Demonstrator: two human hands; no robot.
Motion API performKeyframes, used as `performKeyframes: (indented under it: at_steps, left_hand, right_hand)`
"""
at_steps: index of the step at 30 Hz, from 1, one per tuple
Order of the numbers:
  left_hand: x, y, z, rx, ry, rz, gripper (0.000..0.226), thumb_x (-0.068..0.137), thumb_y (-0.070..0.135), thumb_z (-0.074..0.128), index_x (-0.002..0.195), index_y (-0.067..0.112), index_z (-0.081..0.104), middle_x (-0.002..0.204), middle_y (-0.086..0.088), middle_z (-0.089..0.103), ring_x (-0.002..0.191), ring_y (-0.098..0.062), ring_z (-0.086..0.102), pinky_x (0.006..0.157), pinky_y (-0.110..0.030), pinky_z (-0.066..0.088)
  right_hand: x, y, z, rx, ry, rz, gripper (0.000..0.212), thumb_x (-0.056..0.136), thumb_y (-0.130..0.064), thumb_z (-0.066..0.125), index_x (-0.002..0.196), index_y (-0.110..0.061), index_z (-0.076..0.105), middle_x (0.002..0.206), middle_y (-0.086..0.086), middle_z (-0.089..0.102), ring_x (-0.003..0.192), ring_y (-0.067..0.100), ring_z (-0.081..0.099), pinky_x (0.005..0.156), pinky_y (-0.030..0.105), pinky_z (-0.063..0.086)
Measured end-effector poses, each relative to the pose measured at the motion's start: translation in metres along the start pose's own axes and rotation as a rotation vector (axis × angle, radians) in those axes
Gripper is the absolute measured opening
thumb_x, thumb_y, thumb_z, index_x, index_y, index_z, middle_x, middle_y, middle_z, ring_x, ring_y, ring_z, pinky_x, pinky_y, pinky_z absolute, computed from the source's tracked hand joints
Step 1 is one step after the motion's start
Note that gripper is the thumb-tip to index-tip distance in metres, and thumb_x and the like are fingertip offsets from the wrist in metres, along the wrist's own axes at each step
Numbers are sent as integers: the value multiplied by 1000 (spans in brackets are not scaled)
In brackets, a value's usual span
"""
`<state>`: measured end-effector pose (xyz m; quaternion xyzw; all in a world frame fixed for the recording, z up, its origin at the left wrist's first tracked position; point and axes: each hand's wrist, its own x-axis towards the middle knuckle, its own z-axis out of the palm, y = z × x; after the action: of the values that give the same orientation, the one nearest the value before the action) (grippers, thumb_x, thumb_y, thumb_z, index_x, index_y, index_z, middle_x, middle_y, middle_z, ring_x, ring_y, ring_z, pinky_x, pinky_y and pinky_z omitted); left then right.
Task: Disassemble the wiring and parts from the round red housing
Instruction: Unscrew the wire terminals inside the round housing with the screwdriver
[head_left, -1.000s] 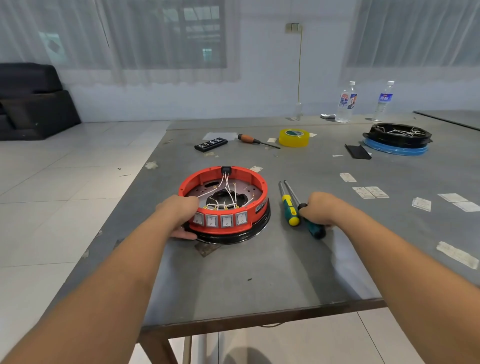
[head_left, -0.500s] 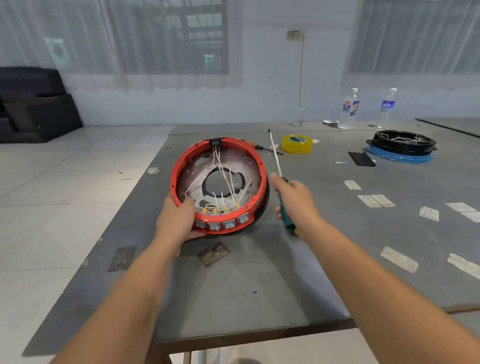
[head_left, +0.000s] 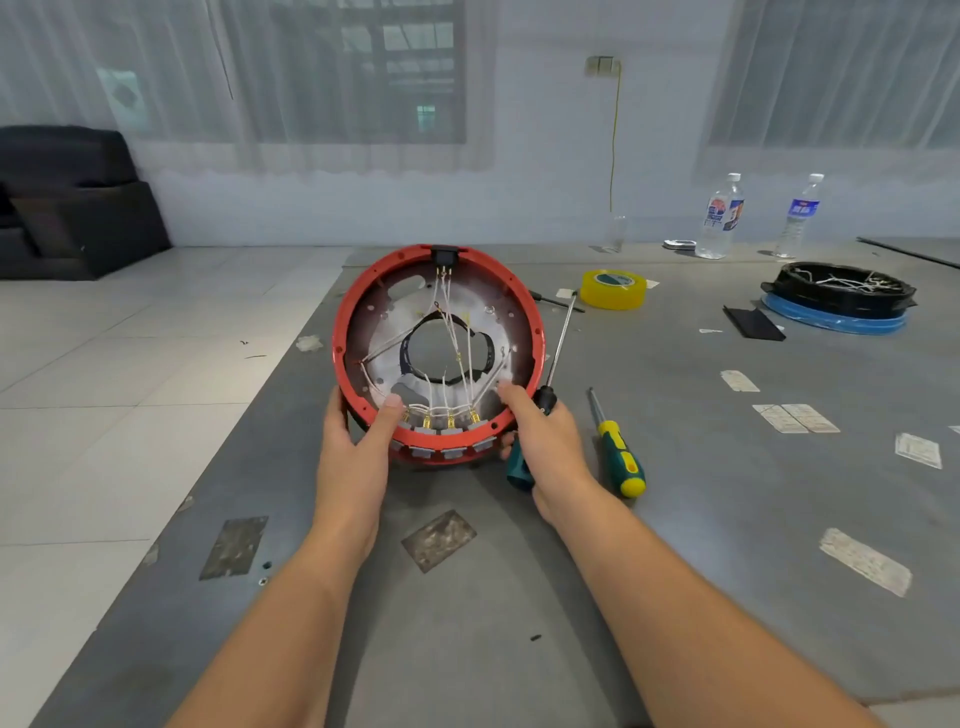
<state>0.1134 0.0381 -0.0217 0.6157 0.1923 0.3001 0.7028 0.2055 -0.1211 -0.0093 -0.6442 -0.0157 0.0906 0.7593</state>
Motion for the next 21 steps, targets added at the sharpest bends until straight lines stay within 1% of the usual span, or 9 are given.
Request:
performKeyframes:
  at_steps: [3,7,9,10,13,15,17,19,21]
  left_hand:
    - [-3,0,3,-119,-91,11,82,85,43,86,156,44,43,146,17,63,134,-9,61,118,-43,45]
    - [-13,2,11,-314,-27,-102,112,77,29,87,166,32,20,164,6,43,141,-12,53,121,-37,39]
    - [-14,3,14,-377,-29,-110,105,72,27,87,161,18,33,159,1,51,138,-13,57,119,-34,42]
    - [-16,4,15,-373,-50,-105,99,71,28,87,158,20,39,154,2,58,136,-12,59,116,-32,44]
    - [-21,4,18,-378,-121,-117,99,72,28,89,154,43,35,141,7,68,129,-9,65,108,-28,46]
    - [-22,1,19,-451,-186,-175,106,74,24,89,151,63,26,137,3,71,123,-22,70,112,-45,48]
    - [-22,0,21,-493,-205,-247,105,77,21,89,144,71,26,136,-3,71,116,-37,73,100,-58,57]
    - [-22,0,21,-516,-168,-298,98,77,18,88,148,60,34,134,-7,72,110,-42,75,85,-60,62]
    - [-21,3,20,-553,-125,-337,85,75,16,87,149,32,46,130,-13,73,107,-41,76,77,-57,64]
  right_hand:
    - [4,-1,0,37,3,33,34,89,-45,72,94,-12,65,65,4,62,53,16,55,51,29,50]
    - [9,-3,2,63,16,105,38,88,-45,72,99,-9,70,59,-1,61,49,13,54,52,28,48]
    - [9,-3,3,70,29,104,36,88,-48,71,95,-12,68,58,-1,62,48,13,56,52,27,48]
    - [8,-2,4,80,32,91,35,88,-48,71,93,-14,67,58,-1,63,48,13,56,50,26,48]
    - [5,0,4,120,48,32,33,90,-47,69,87,-14,65,57,1,61,44,12,53,44,21,46]
    - [2,2,4,108,42,-10,32,91,-46,67,89,-14,66,59,1,62,46,12,53,44,21,46]
    - [0,4,5,67,17,-42,36,90,-50,68,96,-15,67,64,1,66,51,12,57,48,25,48]
    - [-2,6,7,21,-4,-76,44,87,-56,70,102,-14,66,70,1,70,55,12,61,54,29,51]
    - [-4,6,9,-26,-35,-109,57,82,-64,71,108,-14,66,81,3,75,60,14,65,59,33,53]
